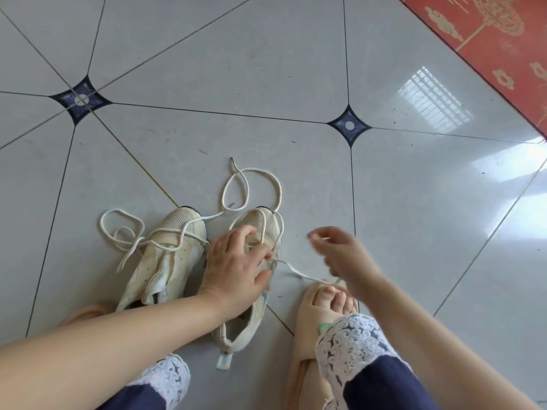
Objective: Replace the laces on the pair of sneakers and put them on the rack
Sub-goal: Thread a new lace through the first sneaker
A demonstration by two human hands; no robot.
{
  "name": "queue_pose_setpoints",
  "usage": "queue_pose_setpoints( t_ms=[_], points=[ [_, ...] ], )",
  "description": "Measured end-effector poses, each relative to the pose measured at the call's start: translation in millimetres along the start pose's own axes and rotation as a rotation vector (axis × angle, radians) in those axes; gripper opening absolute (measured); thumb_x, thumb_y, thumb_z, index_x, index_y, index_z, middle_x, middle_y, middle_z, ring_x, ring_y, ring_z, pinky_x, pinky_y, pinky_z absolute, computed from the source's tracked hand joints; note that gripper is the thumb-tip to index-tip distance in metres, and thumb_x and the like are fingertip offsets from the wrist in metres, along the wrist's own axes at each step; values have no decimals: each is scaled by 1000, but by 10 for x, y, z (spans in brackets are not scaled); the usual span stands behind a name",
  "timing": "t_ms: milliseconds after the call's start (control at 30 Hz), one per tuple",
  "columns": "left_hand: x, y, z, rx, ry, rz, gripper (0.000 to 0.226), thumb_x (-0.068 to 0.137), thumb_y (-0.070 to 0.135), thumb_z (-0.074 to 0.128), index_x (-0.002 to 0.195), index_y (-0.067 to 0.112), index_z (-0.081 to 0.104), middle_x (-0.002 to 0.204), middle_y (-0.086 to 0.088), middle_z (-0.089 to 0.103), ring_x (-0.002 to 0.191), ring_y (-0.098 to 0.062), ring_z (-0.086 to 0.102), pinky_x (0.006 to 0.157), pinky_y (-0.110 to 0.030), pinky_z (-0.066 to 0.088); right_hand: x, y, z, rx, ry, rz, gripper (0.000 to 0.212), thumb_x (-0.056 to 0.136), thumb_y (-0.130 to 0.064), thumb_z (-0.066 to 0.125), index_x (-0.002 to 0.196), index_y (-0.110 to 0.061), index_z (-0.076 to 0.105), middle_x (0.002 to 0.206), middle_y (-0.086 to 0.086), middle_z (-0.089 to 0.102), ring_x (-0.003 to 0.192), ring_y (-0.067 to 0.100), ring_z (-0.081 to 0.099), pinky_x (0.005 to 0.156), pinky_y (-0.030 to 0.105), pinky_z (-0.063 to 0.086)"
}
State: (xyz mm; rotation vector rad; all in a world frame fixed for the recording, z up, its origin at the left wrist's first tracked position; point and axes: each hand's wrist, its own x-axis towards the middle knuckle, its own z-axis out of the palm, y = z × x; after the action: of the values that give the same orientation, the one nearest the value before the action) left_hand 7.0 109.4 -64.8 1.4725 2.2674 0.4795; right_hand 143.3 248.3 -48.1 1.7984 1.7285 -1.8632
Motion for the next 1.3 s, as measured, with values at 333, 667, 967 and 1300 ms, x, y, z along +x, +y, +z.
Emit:
queue_pose_setpoints(
  t_ms=[333, 667, 967, 1300],
  points=[
    [-5, -6, -18, -5, -35, -38, 29, 56, 28, 83, 80, 23, 68, 111, -13, 59, 97, -34, 60, 81, -47, 45, -44, -5, 526, -672, -57, -272, 15, 83, -37, 63, 76, -25, 57, 65, -14, 46, 60, 5, 46, 54, 23, 40],
    [1, 2, -13, -26, -69, -55, 19, 67, 26, 72, 85, 27, 67, 121, -8, 52, 108, -30, 52, 92, -42, 33, -102, -73, -67, -880, 192, -367, 7, 85, -28, 61, 77, -29, 60, 82, -12, 52, 69, 11, 50, 55, 25, 34],
    [37, 14, -69, -5, -31, 44, 33, 48, 21, 84, 77, 24, 67, 114, -10, 59, 93, -32, 61, 76, -44, 48, 19, -264, -652, -363, 635, -312, 11, 80, -15, 64, 72, -21, 60, 73, -5, 57, 73, 15, 50, 67, 23, 31],
    [102, -4, 8, -106, -45, -116, 46, 72, 27, 63, 117, 23, 54, 132, -7, 40, 122, -27, 38, 98, -38, 31, 50, -379, -681, 204, 816, -205, 21, 80, -15, 58, 63, -26, 56, 56, -12, 44, 50, 5, 38, 55, 21, 36]
  ],
)
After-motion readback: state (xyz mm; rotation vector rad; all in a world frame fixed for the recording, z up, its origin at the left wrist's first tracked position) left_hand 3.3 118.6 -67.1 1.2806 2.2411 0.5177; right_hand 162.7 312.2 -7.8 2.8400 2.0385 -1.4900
